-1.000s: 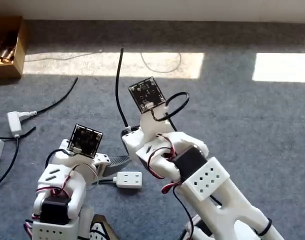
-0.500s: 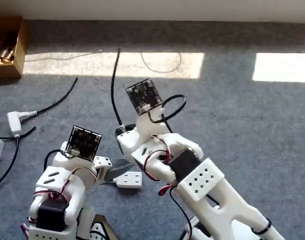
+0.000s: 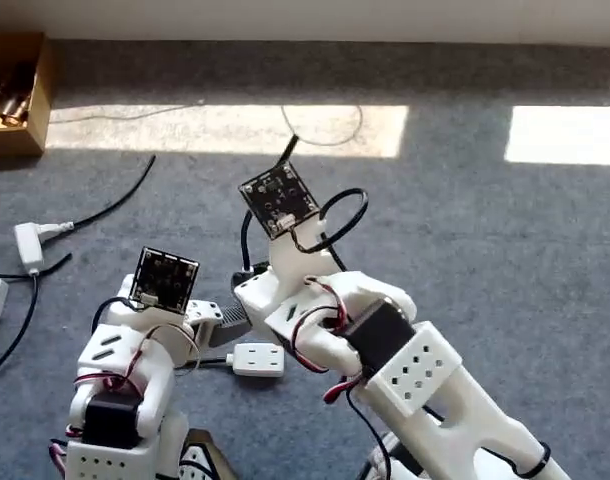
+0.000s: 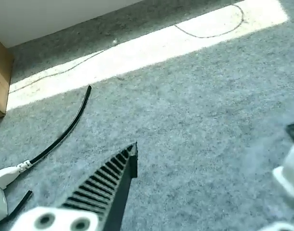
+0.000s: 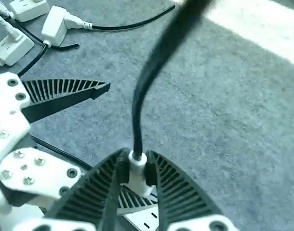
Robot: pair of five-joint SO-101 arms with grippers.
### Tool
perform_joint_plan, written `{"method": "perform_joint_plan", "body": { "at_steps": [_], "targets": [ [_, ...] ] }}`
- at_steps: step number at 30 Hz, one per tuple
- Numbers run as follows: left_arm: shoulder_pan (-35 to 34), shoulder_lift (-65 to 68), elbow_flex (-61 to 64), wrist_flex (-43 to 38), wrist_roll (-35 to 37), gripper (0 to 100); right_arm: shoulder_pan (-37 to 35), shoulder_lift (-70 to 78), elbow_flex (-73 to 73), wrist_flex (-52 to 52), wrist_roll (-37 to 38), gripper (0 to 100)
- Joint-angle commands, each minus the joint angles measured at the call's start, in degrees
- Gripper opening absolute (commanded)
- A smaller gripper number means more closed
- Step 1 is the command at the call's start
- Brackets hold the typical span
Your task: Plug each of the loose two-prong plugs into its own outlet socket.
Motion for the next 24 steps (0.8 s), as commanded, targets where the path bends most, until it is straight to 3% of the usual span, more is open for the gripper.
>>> {"method": "perform_joint_plan", "body": {
  "at_steps": [1,18,24],
  "targets": [
    [-0.92,-0.22,-0.13,-1.32,0.00,50,2.77,-2.42,-3.82,2.86,2.90,0.5],
    [-4.35,-0.22,0.22,-3.34,0.26,50,3.74,-2.07,-3.91,7.87,4.22,0.5],
    [-4.35,-0.22,0.13,-3.34,0.26,50,3.82,-2.15,-3.74,10.86,8.35,0.5]
  ]
}}
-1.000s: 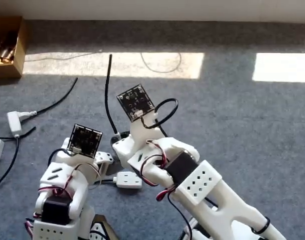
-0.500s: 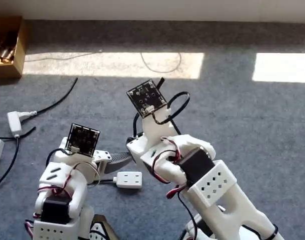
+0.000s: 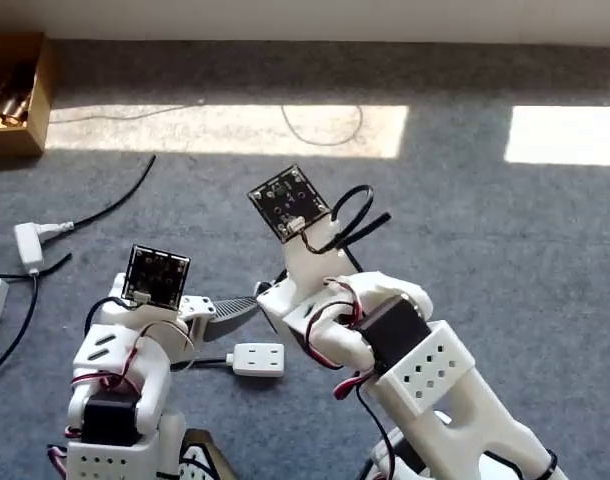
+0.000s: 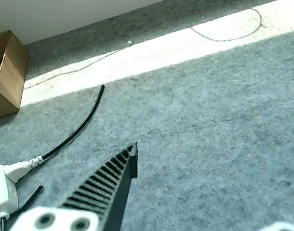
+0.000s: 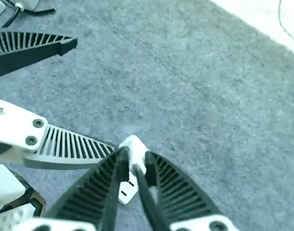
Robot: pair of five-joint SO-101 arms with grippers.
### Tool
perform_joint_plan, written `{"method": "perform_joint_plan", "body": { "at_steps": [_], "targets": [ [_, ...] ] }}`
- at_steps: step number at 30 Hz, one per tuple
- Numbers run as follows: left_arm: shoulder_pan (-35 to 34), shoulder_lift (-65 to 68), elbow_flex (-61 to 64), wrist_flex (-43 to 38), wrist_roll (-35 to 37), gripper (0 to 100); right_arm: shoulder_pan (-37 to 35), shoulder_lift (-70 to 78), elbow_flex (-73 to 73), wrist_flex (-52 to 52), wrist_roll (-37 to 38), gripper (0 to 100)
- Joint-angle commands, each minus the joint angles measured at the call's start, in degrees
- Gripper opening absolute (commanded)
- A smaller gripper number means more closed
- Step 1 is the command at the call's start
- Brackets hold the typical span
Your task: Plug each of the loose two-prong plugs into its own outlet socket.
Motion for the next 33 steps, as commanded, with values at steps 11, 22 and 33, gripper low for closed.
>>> {"method": "perform_joint_plan", "body": {
  "at_steps": [11,22,33],
  "targets": [
    [-1.27,-0.22,-0.40,-1.49,0.26,50,0.66,-1.36,-3.21,5.05,5.01,0.5],
    [-1.27,-0.22,-0.31,-1.32,0.26,50,0.48,-1.19,-3.21,7.60,9.93,0.5],
    [-9.54,-0.48,-1.01,0.35,0.00,50,1.27,-0.57,-2.68,7.25,7.82,0.5]
  ]
}}
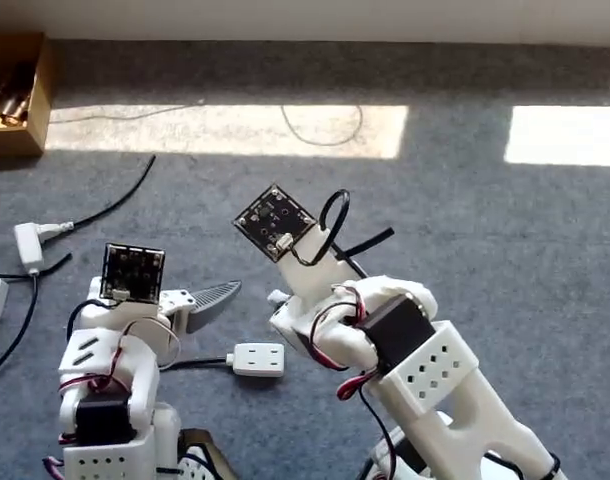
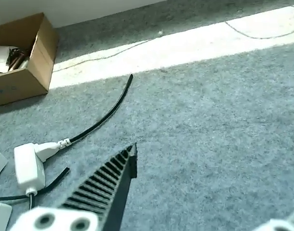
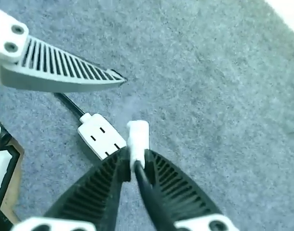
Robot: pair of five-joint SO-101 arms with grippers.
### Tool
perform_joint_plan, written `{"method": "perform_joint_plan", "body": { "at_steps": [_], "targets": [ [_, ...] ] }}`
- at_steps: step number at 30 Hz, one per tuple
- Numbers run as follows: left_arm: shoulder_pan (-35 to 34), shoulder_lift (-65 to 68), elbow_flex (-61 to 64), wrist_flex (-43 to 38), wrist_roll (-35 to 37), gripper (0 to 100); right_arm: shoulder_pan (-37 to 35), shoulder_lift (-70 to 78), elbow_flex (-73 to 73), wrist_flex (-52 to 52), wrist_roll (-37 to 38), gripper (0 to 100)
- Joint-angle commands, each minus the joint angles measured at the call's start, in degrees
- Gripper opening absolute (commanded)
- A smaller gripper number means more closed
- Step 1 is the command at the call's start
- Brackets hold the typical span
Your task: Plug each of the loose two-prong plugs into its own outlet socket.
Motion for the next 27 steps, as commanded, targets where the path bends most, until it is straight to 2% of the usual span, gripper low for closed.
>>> {"method": "perform_joint_plan", "body": {
  "at_steps": [1,4,10,14,17,23,27],
  "targets": [
    [-2.42,-0.48,-1.10,0.18,0.00,50,0.40,0.31,-1.36,0.22,-3.52,0.5],
    [-3.21,-0.22,-2.24,0.35,0.35,50,0.40,4.97,-0.48,-0.92,-5.98,0.5],
    [-13.23,0.04,-2.24,-4.57,2.37,50,0.31,15.34,-0.40,-1.36,-12.75,0.5],
    [-13.93,4.70,-2.77,-5.54,2.37,50,-1.80,17.71,-0.48,0.40,-26.11,0.9],
    [-14.02,10.51,-2.51,-10.37,2.46,48,-6.11,17.71,-0.48,0.66,-37.01,0.9],
    [-15.16,20.70,-2.51,-18.11,2.64,46,-12.00,17.71,-0.40,0.57,-41.58,0.9],
    [-19.12,24.22,-2.68,-25.23,2.73,46,-10.51,17.71,-0.04,0.22,-43.78,0.8]
  ]
}}
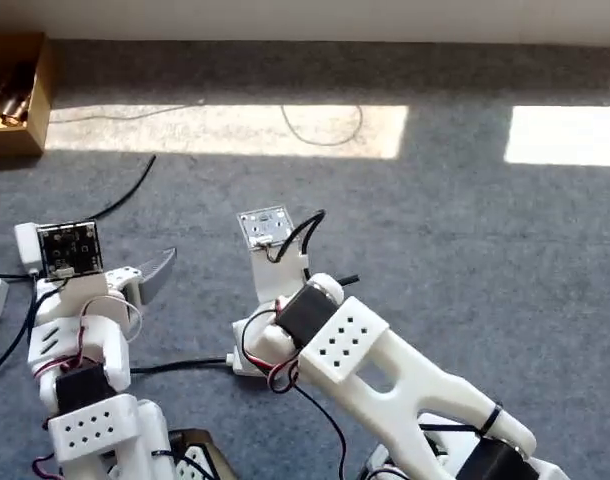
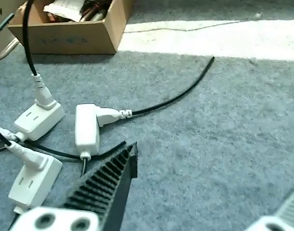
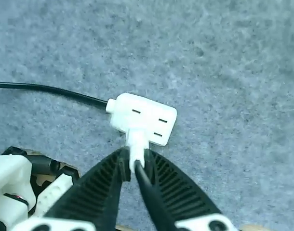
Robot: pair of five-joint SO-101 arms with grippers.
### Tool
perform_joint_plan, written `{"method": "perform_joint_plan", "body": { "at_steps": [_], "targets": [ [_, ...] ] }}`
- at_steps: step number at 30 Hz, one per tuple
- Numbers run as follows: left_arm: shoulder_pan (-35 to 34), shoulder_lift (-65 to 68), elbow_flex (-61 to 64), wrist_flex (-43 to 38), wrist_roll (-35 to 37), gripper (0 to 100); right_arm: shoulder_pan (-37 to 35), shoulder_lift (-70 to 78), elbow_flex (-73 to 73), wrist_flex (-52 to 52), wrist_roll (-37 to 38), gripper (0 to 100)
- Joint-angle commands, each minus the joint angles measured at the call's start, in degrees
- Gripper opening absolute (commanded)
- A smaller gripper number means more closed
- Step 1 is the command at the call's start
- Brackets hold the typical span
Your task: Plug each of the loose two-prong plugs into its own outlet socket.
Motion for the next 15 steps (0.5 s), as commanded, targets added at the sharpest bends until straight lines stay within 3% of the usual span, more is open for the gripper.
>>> {"method": "perform_joint_plan", "body": {
  "at_steps": [1,7,15],
  "targets": [
    [-2.86,2.68,-2.51,-6.68,0.53,46,0.92,-0.22,-0.22,0.22,-2.46,0.6],
    [-5.05,6.20,-2.68,-12.84,0.26,46,1.01,-0.31,0.40,0.66,-5.80,0.5],
    [-7.52,14.29,-9.71,-13.01,0.26,46,1.19,-0.31,1.19,0.66,-6.15,0.5]
  ]
}}
